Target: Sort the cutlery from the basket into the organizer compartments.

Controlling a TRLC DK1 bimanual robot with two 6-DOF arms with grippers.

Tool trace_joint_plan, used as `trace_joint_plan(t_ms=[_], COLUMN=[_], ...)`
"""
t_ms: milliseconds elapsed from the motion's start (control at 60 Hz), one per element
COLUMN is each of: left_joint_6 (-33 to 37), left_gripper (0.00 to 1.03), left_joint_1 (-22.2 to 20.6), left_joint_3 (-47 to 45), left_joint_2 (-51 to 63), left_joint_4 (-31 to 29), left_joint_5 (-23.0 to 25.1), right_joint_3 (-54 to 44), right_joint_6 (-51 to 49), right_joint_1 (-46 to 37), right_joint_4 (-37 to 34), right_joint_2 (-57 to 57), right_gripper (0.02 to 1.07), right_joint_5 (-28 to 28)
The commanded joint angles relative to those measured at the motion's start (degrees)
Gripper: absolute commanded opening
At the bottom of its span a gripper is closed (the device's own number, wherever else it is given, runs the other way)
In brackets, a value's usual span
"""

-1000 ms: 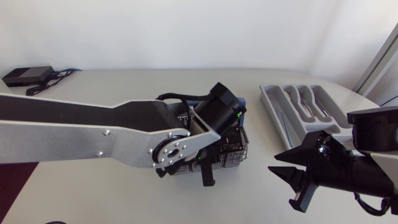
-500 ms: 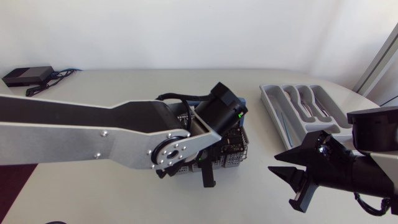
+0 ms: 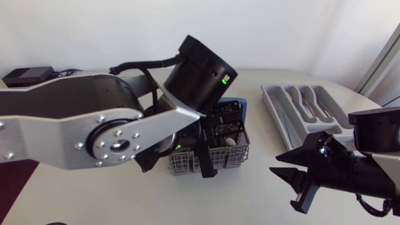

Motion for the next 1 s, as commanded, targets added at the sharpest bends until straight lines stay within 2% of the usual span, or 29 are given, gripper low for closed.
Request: trace_joint_plan(t_ms=[0,200,417,517,750,983], left_joint_6=[-0.1,-2.8,-7.1,-10.8,-16.3,-22.0], left_gripper=[0.04,0.04,0.04,0.04,0.04,0.04], left_joint_1=[-0.9,-1.4,-1.2,-0.4,0.2,2.6], left_joint_3=[-1.3,-1.9,-1.4,-1.1,-0.1,3.6], left_joint_2=[-2.8,-6.3,-9.2,-9.9,-9.6,-6.3], left_joint_4=[0.7,0.2,-3.3,-5.9,-9.9,-10.7], left_joint_5=[-0.1,1.4,7.9,14.1,23.1,26.7], right_joint_3=[-1.3,-1.1,-1.2,-1.2,-0.7,1.6], right_joint_6=[-0.6,-0.4,-0.4,-0.5,-0.2,0.7], right_joint_1=[0.5,0.7,1.3,1.3,2.8,5.6], right_joint_4=[-0.5,-0.3,0.0,0.0,-0.5,-2.9], right_joint_2=[0.2,-0.2,-0.2,-0.2,-1.7,-4.8], right_gripper=[0.47,0.47,0.47,0.47,0.47,0.47], right_joint_5=[0.4,1.4,2.1,2.4,3.3,4.4])
